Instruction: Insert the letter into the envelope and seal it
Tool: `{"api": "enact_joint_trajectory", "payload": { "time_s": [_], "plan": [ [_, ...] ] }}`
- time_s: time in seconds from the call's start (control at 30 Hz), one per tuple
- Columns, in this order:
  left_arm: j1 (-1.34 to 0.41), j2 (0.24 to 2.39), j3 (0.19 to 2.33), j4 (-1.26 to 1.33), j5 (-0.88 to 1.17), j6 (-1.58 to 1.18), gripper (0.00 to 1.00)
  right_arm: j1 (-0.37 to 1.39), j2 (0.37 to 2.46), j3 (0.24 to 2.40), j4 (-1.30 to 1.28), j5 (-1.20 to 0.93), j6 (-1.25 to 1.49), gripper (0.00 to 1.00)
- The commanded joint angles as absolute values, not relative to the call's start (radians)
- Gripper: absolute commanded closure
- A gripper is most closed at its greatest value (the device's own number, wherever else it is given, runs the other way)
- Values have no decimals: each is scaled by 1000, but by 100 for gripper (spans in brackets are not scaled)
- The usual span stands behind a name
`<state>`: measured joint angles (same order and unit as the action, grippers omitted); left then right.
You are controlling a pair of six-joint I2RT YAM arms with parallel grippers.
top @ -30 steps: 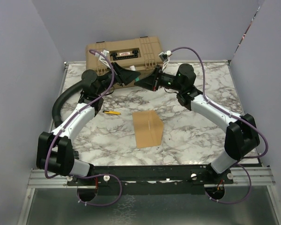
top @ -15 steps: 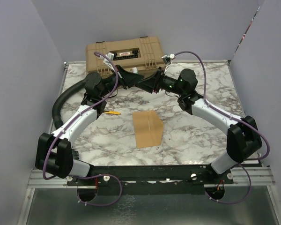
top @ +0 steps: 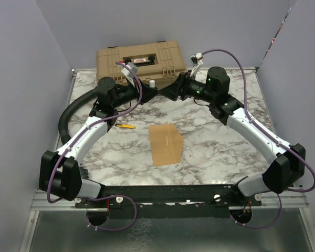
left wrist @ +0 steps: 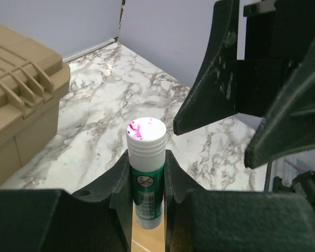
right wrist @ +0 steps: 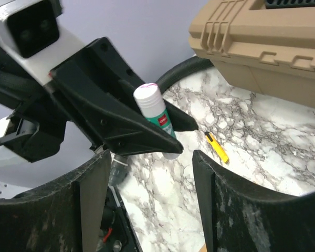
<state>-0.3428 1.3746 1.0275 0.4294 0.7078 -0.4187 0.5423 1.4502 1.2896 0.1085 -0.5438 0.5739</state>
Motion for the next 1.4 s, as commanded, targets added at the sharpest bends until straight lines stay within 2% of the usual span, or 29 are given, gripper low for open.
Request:
{"api": "enact_joint_trajectory", "payload": {
  "time_s": [0.0,0.17,0.37,0.57,0.7,0.87,0.9,0.97,1.07,1.17,1.23,1.33,1.37],
  "plan": [
    [-350,1366,1103,357,817,-205,100,545,1460,1388,-79,-448,555,35],
    [-362,1380,1138,299,867,-161,100,560,1533,1501,-170,-459,535,41],
    [-386,1382,1145,263,851,-143,100,568,1526,1488,-91,-491,553,46],
    [-403,1383,1142,256,835,-140,100,620,1554,1536,-175,-429,441,49],
    [-403,1364,1141,234,806,-119,100,635,1570,1558,-234,-379,420,63],
    [-404,1346,1141,210,761,-132,100,639,1538,1532,-229,-321,436,91],
    [-403,1343,1139,206,744,-145,98,640,1531,1531,-228,-314,445,94],
    [-403,1340,1129,197,713,-172,86,638,1519,1526,-221,-289,472,99],
    [-404,1338,1101,194,681,-196,68,640,1509,1520,-188,-286,519,100],
    [-403,1341,1083,190,683,-200,63,640,1524,1543,-177,-311,566,100],
    [-402,1339,1075,190,674,-198,67,639,1538,1561,-175,-334,580,100],
    [-402,1342,1078,193,684,-188,97,638,1549,1573,-183,-337,590,100],
    [-402,1343,1078,193,685,-187,100,638,1549,1574,-184,-339,591,100]
  ]
}}
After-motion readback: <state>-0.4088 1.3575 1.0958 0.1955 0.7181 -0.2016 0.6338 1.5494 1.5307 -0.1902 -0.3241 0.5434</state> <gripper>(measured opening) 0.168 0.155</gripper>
